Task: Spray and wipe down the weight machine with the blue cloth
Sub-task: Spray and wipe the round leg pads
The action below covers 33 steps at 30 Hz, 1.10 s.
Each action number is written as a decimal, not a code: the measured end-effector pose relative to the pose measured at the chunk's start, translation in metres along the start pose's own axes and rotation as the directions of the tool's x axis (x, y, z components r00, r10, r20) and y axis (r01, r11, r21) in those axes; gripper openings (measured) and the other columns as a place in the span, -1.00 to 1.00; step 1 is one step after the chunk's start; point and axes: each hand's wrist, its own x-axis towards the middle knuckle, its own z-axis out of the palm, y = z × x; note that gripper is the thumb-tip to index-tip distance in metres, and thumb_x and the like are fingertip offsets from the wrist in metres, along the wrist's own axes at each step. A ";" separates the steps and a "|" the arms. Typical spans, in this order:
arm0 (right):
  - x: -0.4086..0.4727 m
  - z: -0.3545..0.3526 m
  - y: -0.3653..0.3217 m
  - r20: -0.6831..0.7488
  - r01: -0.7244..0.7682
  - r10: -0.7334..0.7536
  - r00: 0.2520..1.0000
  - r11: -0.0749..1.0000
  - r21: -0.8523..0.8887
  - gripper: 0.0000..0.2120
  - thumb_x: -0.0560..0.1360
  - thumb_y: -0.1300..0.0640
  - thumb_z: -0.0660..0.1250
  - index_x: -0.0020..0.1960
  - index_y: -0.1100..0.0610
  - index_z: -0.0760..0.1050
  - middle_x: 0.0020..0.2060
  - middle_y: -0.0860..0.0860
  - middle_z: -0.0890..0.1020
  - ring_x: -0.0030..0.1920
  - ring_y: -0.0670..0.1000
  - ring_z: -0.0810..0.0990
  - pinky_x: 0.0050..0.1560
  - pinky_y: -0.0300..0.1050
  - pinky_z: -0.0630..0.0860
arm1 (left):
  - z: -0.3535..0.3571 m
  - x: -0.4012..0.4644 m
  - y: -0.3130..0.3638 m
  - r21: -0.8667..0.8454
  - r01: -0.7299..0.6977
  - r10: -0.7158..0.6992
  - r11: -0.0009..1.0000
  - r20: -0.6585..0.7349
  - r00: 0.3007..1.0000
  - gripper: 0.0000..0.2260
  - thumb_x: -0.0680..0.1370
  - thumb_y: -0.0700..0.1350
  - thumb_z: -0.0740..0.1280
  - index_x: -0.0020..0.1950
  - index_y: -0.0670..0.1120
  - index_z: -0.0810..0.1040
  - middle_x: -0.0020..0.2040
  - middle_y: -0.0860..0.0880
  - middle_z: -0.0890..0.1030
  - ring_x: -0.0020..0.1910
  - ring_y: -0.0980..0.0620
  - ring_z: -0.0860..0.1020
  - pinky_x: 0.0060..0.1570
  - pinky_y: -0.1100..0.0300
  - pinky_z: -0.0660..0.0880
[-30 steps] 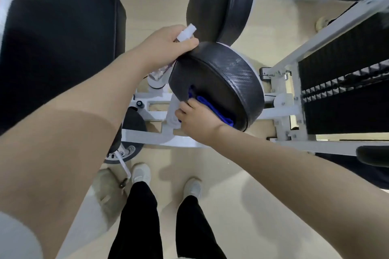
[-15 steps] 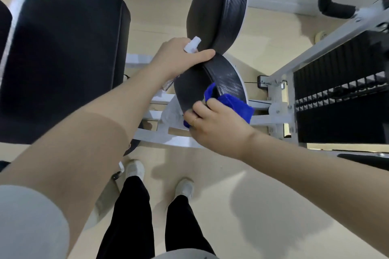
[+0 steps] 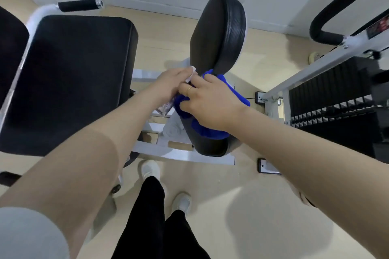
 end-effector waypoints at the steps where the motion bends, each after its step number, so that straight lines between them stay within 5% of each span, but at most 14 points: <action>1: 0.003 0.002 0.006 -0.042 -0.097 0.101 0.994 0.992 0.076 -0.87 0.34 0.19 0.38 -0.13 0.04 0.61 -0.01 0.09 0.59 -0.07 0.15 0.52 -0.20 -0.06 0.37 | -0.001 -0.001 0.000 -0.029 -0.026 0.027 0.999 0.049 0.998 -0.76 0.59 -0.09 0.15 -0.25 0.11 0.45 -0.27 0.12 0.48 -0.27 0.16 0.45 -0.19 0.24 0.42; 5: 0.019 0.010 0.034 0.015 -0.285 0.289 0.957 0.932 0.225 -0.91 0.37 0.27 0.33 -0.16 0.13 0.57 -0.02 0.14 0.55 -0.13 0.21 0.45 -0.23 -0.03 0.21 | 0.005 0.002 0.000 -0.020 -0.020 0.021 1.000 0.061 0.998 -0.67 0.56 -0.37 0.10 -0.31 0.00 0.32 -0.39 0.00 0.38 -0.43 0.07 0.36 -0.48 0.33 0.35; 8: 0.036 0.004 0.069 0.031 -0.388 0.393 0.919 0.887 0.250 -0.84 0.48 0.24 0.23 -0.01 0.11 0.56 0.13 0.11 0.49 0.02 0.19 0.42 -0.15 -0.02 0.26 | -0.001 0.021 0.014 -0.093 -0.021 0.024 0.995 0.032 0.999 -0.74 0.62 -0.16 0.03 -0.25 -0.07 0.35 -0.45 -0.06 0.35 -0.44 -0.04 0.36 -0.43 0.20 0.32; 10: 0.038 0.008 0.096 0.022 -0.524 0.552 0.833 0.776 0.351 -0.78 0.51 0.23 0.17 0.04 0.09 0.55 0.15 0.09 0.47 0.06 0.17 0.43 -0.12 -0.05 0.32 | -0.009 0.028 0.017 -0.027 -0.050 0.051 0.998 0.041 0.998 -0.79 0.62 -0.01 0.03 0.02 -0.02 0.42 -0.34 -0.08 0.46 -0.37 -0.07 0.40 -0.31 0.10 0.38; 12: 0.044 0.012 0.121 0.038 -0.613 0.706 0.708 0.586 0.530 -0.75 0.48 0.26 0.16 0.03 0.10 0.57 0.08 0.10 0.48 0.02 0.16 0.45 -0.14 -0.09 0.37 | -0.023 0.042 0.018 0.060 -0.094 0.090 0.994 0.062 0.994 -0.72 0.60 -0.04 0.09 0.32 0.03 0.27 -0.16 -0.14 0.50 -0.31 -0.10 0.44 -0.24 0.03 0.43; 14: 0.050 0.019 0.138 0.053 -0.627 0.757 0.651 0.497 0.600 -0.74 0.46 0.28 0.16 0.02 0.10 0.57 0.04 0.11 0.48 0.00 0.15 0.45 -0.13 -0.07 0.41 | -0.033 0.050 0.018 0.131 -0.138 0.127 0.982 0.093 0.988 -0.58 0.60 -0.10 0.13 0.43 0.07 0.10 -0.19 -0.12 0.48 -0.30 -0.08 0.47 -0.23 0.05 0.46; 16: 0.057 0.027 0.151 -0.002 -0.619 0.738 0.674 0.567 0.543 -0.74 0.45 0.28 0.18 0.04 0.11 0.58 0.03 0.15 0.49 -0.01 0.20 0.45 -0.14 -0.02 0.42 | -0.037 0.058 0.018 0.202 -0.225 0.206 0.953 0.114 0.972 -0.52 0.62 -0.11 0.12 0.49 0.11 0.00 -0.27 -0.05 0.46 -0.33 0.02 0.46 -0.28 0.16 0.42; 18: 0.063 0.032 0.164 -0.071 -0.592 0.687 0.723 0.670 0.448 -0.72 0.43 0.28 0.18 0.05 0.13 0.58 0.02 0.19 0.51 -0.06 0.25 0.46 -0.17 0.00 0.39 | -0.038 0.068 0.018 0.309 -0.333 0.312 0.891 0.117 0.943 -0.48 0.63 -0.10 0.12 0.50 0.15 -0.05 -0.02 -0.05 0.50 -0.23 0.10 0.48 -0.18 0.21 0.44; 21: 0.079 0.044 0.181 -0.103 -0.604 0.665 0.740 0.724 0.334 -0.67 0.44 0.29 0.16 0.10 0.11 0.58 0.06 0.22 0.52 -0.05 0.27 0.46 -0.13 0.05 0.38 | -0.038 0.093 0.012 0.512 -0.439 0.442 0.739 0.124 0.888 -0.49 0.63 -0.08 0.10 0.50 0.16 -0.06 0.28 -0.13 0.39 0.01 -0.06 0.54 -0.02 -0.01 0.50; 24: 0.090 0.051 0.176 -0.037 -0.777 0.802 0.596 0.588 0.226 -0.69 0.56 0.16 0.10 0.26 0.08 0.43 0.25 0.18 0.39 0.12 0.24 0.38 -0.01 0.09 0.33 | -0.034 0.113 0.012 0.606 -0.453 0.496 0.654 0.109 0.862 -0.51 0.62 -0.10 0.10 0.51 0.11 0.02 0.24 -0.16 0.44 -0.04 -0.13 0.55 -0.14 -0.06 0.50; 27: 0.091 0.059 0.159 0.074 -0.887 0.899 0.431 0.408 0.214 -0.51 0.56 -0.15 0.11 0.37 0.11 0.26 0.34 0.17 0.28 0.19 0.26 0.32 0.04 0.14 0.37 | -0.028 0.134 0.015 0.628 -0.375 0.478 0.682 0.006 0.879 -0.52 0.59 -0.13 0.12 0.49 0.09 0.10 0.13 -0.15 0.50 -0.16 -0.12 0.55 -0.27 0.00 0.49; 30: 0.087 0.067 0.161 -0.004 -0.808 0.832 0.554 0.540 0.235 -0.50 0.56 -0.09 0.13 0.42 0.12 0.25 0.32 0.18 0.32 0.17 0.27 0.34 0.00 0.14 0.46 | -0.031 0.144 0.011 0.632 -0.333 0.468 0.700 -0.054 0.882 -0.54 0.58 -0.12 0.14 0.47 0.07 0.13 0.08 -0.14 0.52 -0.22 -0.12 0.54 -0.27 -0.05 0.52; 33: 0.090 0.077 0.183 -0.101 -0.669 0.709 0.698 0.695 0.263 -0.55 0.53 -0.03 0.16 0.38 0.11 0.36 0.25 0.21 0.43 0.07 0.31 0.42 -0.07 0.14 0.48 | -0.036 0.150 0.012 0.719 -0.323 0.457 0.615 0.009 0.890 -0.56 0.59 -0.11 0.13 0.46 0.03 0.15 0.13 -0.15 0.50 -0.24 -0.15 0.54 -0.28 -0.06 0.53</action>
